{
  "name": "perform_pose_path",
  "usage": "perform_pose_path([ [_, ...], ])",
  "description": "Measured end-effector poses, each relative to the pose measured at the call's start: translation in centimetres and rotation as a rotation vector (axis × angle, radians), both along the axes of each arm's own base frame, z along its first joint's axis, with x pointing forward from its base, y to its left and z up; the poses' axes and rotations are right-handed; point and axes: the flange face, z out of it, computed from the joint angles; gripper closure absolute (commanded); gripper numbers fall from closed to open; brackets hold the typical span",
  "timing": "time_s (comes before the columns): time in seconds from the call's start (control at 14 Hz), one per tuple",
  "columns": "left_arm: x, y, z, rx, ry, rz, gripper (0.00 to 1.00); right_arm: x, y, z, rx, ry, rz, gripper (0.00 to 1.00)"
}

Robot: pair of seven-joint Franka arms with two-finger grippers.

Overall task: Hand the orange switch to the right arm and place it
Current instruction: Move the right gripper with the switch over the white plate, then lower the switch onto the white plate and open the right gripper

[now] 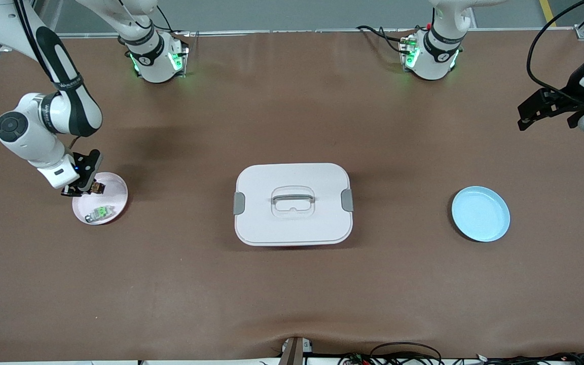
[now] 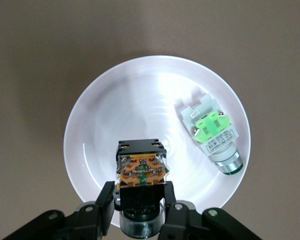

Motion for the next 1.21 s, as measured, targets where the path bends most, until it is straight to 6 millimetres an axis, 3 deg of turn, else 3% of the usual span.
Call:
perform_pose_path([
  [0.57, 0.0, 0.0, -0.1, 0.0, 0.001, 0.004, 0.0, -0.2, 0.3, -2.9, 0.01, 0.007, 0.026, 0.87],
  [0.79, 0.0, 0.0, -0.1, 0.0, 0.003, 0.005, 0.0, -0.5, 0.2, -3.2, 0.012, 0.014, 0.024, 0.78],
  [0.86, 0.0, 0.0, -0.2, 0.0, 0.003, 0.005, 0.0, -0.6, 0.1, -3.2, 0.012, 0.016, 0.021, 0.72],
  [0.93, 0.0, -0.1, -0.2, 0.0, 0.003, 0.005, 0.0, -0.6, 0.1, -3.3, 0.012, 0.017, 0.02, 0.53],
  [1.07, 0.0, -0.1, -0.2, 0.0, 0.003, 0.004, 0.0, -0.7, 0.0, -3.3, 0.012, 0.017, 0.018, 0.0],
  [1.21, 0.0, -0.1, -0.2, 0.0, 0.003, 0.004, 0.0, -0.7, -0.1, -3.3, 0.012, 0.016, 0.017, 0.0],
])
